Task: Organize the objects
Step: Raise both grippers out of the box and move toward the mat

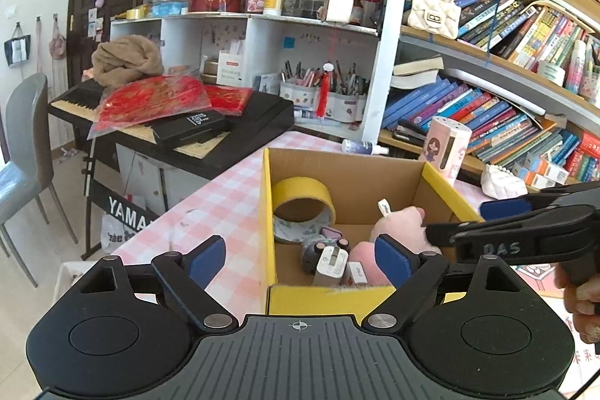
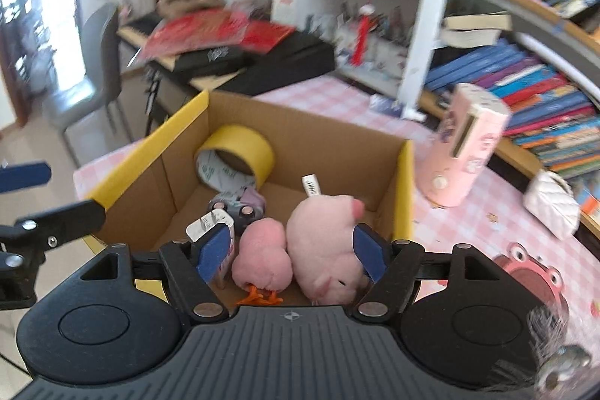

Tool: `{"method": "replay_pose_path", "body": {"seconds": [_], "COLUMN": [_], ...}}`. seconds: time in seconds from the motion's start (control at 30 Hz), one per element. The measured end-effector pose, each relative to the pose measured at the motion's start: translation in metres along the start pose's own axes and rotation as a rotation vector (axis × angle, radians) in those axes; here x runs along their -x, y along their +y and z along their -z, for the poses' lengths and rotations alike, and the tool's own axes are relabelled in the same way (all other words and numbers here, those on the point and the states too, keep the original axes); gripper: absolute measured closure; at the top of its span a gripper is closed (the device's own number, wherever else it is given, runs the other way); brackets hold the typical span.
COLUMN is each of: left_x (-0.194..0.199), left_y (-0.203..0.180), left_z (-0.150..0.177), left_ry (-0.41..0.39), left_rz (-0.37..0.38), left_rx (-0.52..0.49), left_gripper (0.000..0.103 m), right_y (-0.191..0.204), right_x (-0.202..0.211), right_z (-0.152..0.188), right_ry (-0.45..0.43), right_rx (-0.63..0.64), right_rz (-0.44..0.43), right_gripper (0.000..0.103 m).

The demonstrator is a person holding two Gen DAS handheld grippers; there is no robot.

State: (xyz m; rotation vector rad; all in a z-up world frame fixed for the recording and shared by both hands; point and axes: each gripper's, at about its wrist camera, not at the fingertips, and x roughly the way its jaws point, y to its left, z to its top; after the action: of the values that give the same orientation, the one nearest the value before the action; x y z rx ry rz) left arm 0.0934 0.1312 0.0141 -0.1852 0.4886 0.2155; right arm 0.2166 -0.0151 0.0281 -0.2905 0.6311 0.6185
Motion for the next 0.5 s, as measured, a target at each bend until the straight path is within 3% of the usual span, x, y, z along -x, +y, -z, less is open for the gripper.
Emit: {"method": "replay_pose_path", "body": {"seconds": [0.23, 0.5], "left_x": [0.015, 0.032], "left_y": [0.004, 0.006], "left_z": [0.010, 0.023], "left_ry": [0.020, 0.055], "left_rz": [0.001, -0.009], "left_rx": [-0.012, -0.050], "left_gripper": [0.013, 0.013], "right_y": [0.008, 0.022], "right_x": [0.037, 0.062], "right_z": [0.027, 0.063], "right_ry": [-0.076, -0.062], "right_rx": [-0.068, -0.147], "right_rz": [0.118, 0.188], "right_gripper": [0.025, 0.025]}}
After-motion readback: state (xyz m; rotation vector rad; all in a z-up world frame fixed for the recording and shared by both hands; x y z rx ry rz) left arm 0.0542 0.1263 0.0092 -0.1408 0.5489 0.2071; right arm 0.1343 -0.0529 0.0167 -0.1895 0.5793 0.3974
